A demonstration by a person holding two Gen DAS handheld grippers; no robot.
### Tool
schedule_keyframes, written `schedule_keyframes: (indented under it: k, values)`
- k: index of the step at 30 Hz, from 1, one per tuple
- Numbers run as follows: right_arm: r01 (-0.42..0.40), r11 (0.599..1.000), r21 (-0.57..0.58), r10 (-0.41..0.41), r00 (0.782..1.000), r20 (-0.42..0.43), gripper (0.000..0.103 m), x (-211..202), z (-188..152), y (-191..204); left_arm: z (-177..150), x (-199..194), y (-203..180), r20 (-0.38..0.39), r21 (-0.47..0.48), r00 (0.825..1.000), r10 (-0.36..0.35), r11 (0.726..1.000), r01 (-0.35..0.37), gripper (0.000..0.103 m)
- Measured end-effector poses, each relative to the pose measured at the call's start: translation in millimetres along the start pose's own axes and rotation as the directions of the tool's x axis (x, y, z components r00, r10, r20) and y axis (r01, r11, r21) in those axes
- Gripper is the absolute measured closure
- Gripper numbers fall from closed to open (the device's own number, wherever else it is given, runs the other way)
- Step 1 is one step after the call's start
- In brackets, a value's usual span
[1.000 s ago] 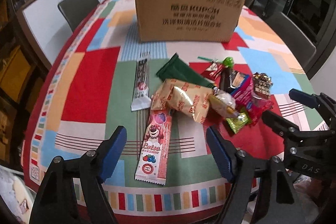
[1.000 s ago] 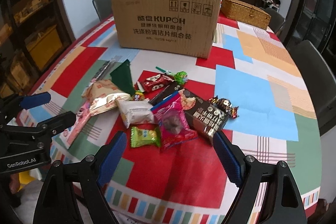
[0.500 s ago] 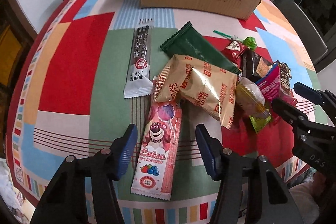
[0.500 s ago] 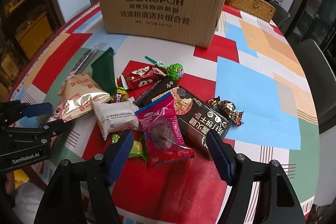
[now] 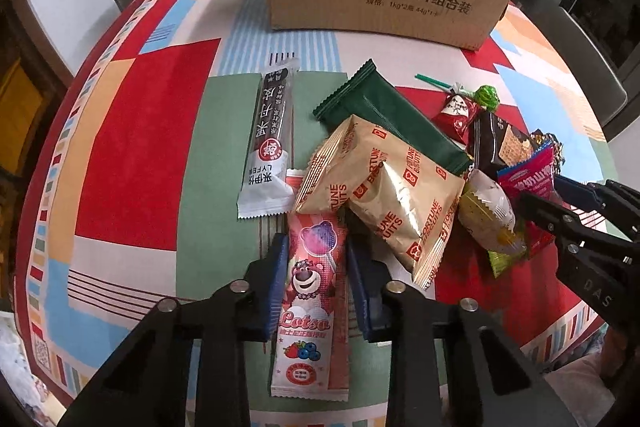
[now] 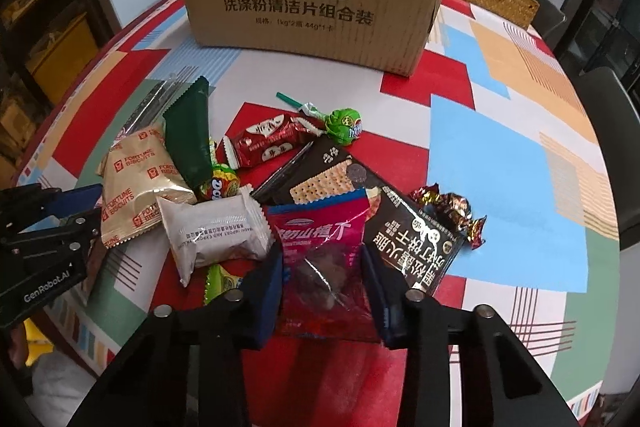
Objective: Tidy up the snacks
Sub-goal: 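Close the left tool on the pink pack while the right tool grips the red bag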
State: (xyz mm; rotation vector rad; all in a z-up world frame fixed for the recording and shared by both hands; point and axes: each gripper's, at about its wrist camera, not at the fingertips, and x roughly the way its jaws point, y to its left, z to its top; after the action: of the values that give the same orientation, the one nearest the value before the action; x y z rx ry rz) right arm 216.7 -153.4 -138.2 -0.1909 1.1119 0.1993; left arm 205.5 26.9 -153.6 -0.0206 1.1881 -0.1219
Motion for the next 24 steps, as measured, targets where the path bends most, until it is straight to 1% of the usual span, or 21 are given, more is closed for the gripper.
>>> schedule_keyframes:
  k: [1, 4, 10, 15, 21, 24]
  values:
    - [0.001, 1.000, 0.001, -0.001, 1.000, 0.000, 0.067, -0.2, -0.1, -0.1, -1.1, -1.0, 0.3, 0.002, -0.003, 1.000, -0.006, 1.000, 0.006, 0.076]
    - [0.006, 1.000, 0.002, -0.006, 1.000, 0.017, 0.068, -4.6, -0.4, -1.3, -3.6, -7.6, -0.7, 0.022, -0.002, 1.000, -0.010, 1.000, 0.010, 0.076]
    - [0.016, 1.000, -0.004, -0.015, 0.996, 0.088, 0.068, -25.3, -0.9, 1.3, -8.2, -33.9, -1.9, 0.100, 0.002, 0.995, 0.018, 1.000, -0.019, 0.076]
    - [0.001, 1.000, 0.002, -0.001, 0.992, 0.129, 0.068, -39.8, -1.2, 1.2, -8.3, -60.2, -6.4, 0.186, 0.014, 0.982, 0.036, 0.999, -0.039, 0.076]
    - [-0.014, 1.000, -0.006, 0.015, 0.981, 0.191, 0.068, -59.5, -0.1, 2.3, -4.5, -78.5, -10.6, 0.246, 0.029, 0.968, 0.038, 0.998, -0.047, 0.076]
    - [-0.018, 1.000, -0.010, 0.020, 0.974, 0.226, 0.068, -69.3, 3.9, 2.0, 3.1, -84.0, -12.7, 0.265, 0.034, 0.964, 0.012, 0.999, -0.022, 0.076]
